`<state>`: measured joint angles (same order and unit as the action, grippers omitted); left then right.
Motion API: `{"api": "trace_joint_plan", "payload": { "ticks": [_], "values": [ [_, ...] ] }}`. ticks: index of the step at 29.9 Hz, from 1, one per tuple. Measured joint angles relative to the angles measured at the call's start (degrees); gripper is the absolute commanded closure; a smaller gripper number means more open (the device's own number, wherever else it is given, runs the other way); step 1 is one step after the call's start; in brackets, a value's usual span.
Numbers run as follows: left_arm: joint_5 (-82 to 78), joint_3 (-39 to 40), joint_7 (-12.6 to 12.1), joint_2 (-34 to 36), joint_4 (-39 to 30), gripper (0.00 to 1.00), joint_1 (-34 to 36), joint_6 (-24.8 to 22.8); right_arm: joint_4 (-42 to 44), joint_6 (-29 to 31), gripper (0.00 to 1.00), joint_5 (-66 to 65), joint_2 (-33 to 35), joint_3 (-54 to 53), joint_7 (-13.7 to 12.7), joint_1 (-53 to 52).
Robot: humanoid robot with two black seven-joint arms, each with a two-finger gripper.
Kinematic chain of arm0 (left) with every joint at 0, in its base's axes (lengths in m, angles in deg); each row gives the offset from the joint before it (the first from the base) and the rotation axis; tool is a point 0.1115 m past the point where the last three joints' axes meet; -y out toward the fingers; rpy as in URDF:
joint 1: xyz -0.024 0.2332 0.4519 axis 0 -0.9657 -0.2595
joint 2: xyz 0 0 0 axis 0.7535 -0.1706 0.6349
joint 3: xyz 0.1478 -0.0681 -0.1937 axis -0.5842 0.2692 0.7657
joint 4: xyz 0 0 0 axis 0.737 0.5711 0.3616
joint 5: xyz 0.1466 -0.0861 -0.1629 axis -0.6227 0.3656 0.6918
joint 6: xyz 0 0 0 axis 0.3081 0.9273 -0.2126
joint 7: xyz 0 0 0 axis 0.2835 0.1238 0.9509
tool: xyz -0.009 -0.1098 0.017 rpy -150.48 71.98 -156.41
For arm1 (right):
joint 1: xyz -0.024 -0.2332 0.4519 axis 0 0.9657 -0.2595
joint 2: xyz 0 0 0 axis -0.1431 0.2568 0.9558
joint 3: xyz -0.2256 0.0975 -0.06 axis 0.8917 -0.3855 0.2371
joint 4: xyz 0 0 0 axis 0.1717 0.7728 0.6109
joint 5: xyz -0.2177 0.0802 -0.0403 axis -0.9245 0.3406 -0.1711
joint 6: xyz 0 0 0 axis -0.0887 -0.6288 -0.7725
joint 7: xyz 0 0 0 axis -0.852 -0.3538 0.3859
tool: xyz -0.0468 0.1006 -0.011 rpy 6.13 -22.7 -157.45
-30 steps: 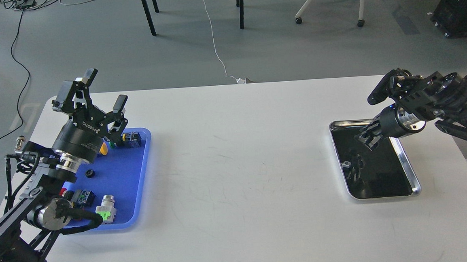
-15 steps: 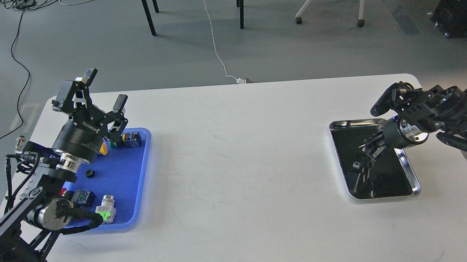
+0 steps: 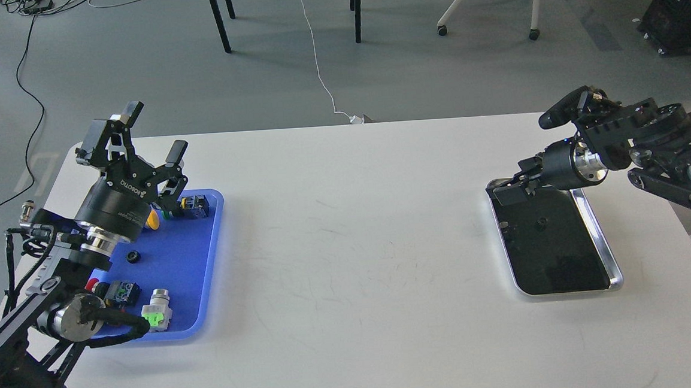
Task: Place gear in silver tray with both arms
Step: 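Lower the gear into the silver tray and open the right gripper, then raise the right gripper away and move the left gripper into the blue tray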
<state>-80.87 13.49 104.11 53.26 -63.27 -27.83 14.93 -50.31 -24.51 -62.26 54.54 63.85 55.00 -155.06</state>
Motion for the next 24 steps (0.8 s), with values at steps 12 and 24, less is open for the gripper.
{"api": "trace_joint_plan", "payload": {
  "ticks": [12, 24],
  "values": [
    [-11.0, -1.0, 0.0, 5.6, 0.0, 0.02, 1.3, -5.4, -4.9, 0.5, 0.03, 47.1, -0.7, -21.5, 0.0, 17.0],
    [-62.1, -7.0, 0.0, 17.8, -1.9, 0.02, 6.4, -8.3, -5.5, 6.1, 0.03, 55.3, -2.7, -38.1, 0.0, 35.2]
  ]
}}
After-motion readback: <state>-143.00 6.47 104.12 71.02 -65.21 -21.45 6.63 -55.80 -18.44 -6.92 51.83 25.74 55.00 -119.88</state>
